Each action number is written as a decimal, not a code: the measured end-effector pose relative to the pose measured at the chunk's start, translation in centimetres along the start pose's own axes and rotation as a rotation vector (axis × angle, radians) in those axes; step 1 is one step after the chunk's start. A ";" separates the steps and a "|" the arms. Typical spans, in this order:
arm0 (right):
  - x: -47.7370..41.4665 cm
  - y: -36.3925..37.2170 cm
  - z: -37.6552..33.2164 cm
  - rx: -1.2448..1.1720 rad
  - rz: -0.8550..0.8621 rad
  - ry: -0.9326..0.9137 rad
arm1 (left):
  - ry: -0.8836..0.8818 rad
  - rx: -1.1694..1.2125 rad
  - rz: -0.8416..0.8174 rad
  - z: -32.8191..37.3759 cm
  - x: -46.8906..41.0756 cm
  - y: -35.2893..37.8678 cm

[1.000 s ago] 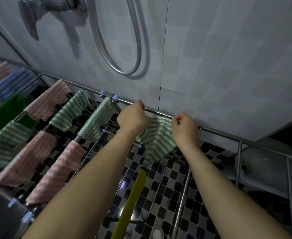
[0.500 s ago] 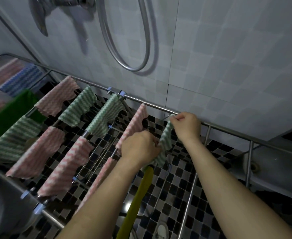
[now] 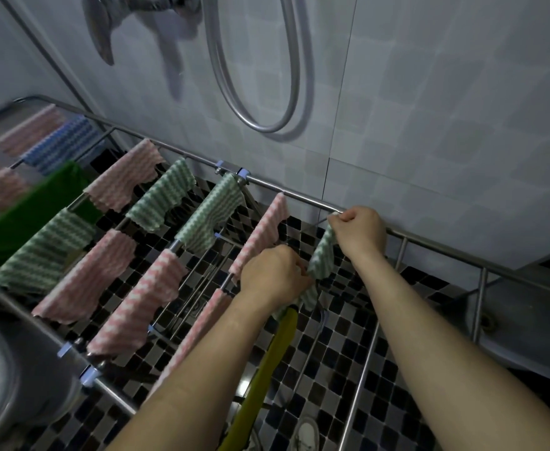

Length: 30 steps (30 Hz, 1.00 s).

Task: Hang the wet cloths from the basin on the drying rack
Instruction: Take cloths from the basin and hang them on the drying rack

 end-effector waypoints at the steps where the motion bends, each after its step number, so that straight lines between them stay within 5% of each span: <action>1: -0.1 0.1 0.0 -0.003 0.003 0.008 | -0.005 0.023 -0.006 0.0 0.0 -0.1; 7: 0.1 0.0 0.1 -0.002 -0.022 0.012 | -0.058 0.240 -0.041 -0.8 0.9 -1.1; 11: 1.6 -2.1 -1.0 -0.168 -0.078 0.005 | -0.158 0.922 0.008 -2.6 2.8 -3.9; 15: 6.8 -3.0 -1.9 -0.678 -0.665 0.262 | -0.239 1.498 -0.078 -3.1 5.1 -5.4; 19: 12.3 -2.8 -3.2 -0.849 -1.131 0.243 | -0.196 1.775 -0.187 -2.7 7.1 -5.2; 23: 14.5 -3.0 -3.9 -0.950 -1.060 0.204 | -0.071 1.905 -0.252 -1.8 8.7 -5.1; 30: 15.5 -4.3 -3.2 -1.066 -0.780 0.329 | -0.048 1.903 -0.101 -3.5 10.0 -5.1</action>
Point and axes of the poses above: each hand's wrist, its own x-axis away from the middle knuckle, its own y-axis out of the palm, z = x × y, the point moved 4 cm from there along -x, towards the middle knuckle, and after that the axes turned 1 degree about z, right-handed, at the moved point
